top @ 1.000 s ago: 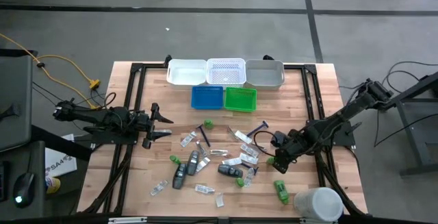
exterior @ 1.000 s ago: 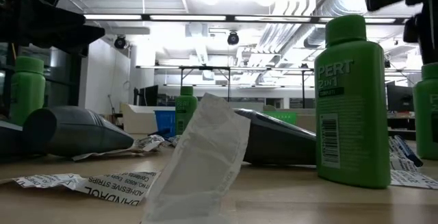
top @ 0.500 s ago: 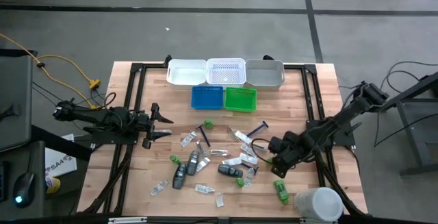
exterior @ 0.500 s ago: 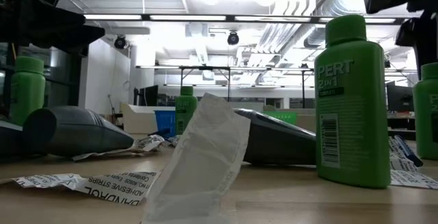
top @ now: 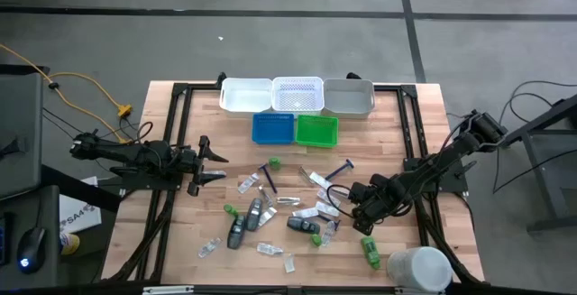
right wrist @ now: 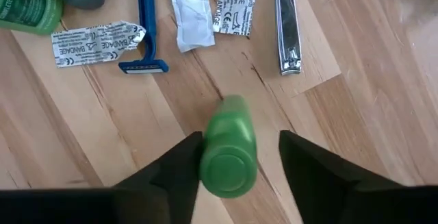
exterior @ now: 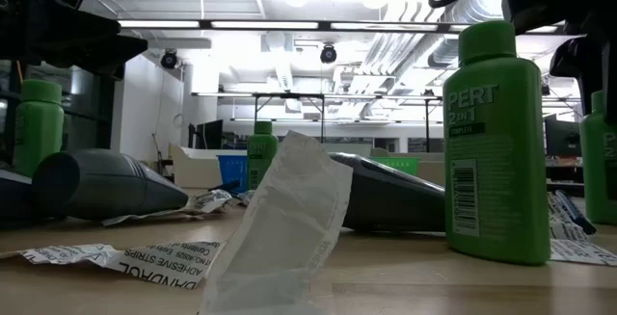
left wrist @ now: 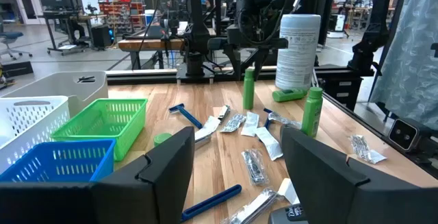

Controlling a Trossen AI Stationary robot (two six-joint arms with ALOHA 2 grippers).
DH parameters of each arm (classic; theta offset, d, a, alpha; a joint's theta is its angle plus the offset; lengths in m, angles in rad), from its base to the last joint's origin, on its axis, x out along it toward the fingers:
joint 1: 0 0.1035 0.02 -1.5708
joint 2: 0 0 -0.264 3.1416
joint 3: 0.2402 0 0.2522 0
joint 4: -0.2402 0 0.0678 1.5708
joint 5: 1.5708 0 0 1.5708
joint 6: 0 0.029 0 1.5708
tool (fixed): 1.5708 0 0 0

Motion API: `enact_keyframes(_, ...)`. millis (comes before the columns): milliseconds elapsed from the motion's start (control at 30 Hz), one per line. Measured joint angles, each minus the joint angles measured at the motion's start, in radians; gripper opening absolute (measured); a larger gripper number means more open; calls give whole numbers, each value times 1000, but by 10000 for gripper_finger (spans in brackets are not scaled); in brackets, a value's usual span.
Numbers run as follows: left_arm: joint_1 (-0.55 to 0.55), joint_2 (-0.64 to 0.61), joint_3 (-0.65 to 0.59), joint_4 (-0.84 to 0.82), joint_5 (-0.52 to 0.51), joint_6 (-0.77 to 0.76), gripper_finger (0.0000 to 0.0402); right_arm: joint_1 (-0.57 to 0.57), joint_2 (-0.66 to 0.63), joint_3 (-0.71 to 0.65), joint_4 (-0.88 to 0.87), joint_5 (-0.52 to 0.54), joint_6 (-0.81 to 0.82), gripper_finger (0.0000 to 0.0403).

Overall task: Pick & Place Travel size toiletries
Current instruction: Put the green shampoo bottle into the gray bin

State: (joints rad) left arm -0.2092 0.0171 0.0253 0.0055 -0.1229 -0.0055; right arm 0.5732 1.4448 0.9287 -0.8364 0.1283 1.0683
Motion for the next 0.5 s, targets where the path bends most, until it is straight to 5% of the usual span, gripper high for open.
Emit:
enact_keyframes(233,0,0,0,0,0,0,220,0,0,1,2,-48,0,90)
enact_keyframes(500,0,0,0,0,0,0,220,-10,-2,0,2,-1,11,89)
